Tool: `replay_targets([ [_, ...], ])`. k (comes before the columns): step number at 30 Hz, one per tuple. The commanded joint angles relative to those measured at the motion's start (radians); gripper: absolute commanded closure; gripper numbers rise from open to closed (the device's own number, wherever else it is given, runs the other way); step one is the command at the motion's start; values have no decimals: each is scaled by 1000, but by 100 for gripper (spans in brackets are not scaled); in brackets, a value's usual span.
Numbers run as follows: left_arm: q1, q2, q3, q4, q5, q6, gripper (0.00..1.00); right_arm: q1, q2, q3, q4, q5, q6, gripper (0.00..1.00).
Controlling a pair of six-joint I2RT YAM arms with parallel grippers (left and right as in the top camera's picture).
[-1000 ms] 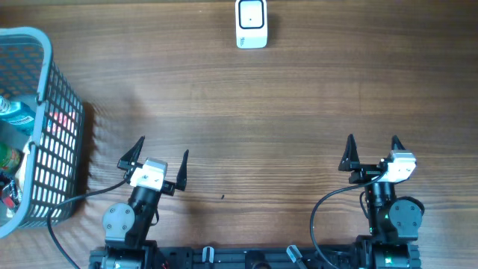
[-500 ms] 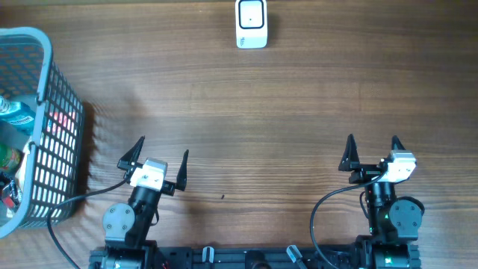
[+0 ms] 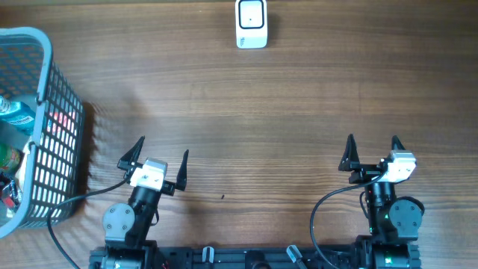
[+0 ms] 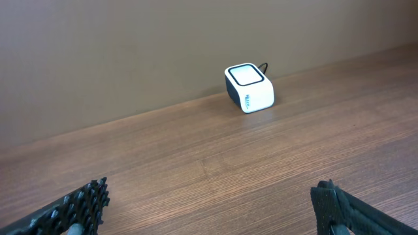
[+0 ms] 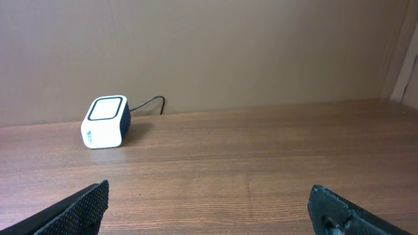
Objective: Scan the item barcode
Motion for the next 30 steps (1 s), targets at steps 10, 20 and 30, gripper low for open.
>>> replay_targets([
  [10,-3,11,60,57,161,-623,0,7,2,-1,3,-9,-18,0],
  [20,-3,717,913,-379,197,-540,0,7,2,-1,3,-9,-17,0],
  [30,205,1251,1973,-1048,-47,-472,0,7,2,-1,3,-9,-18,0],
])
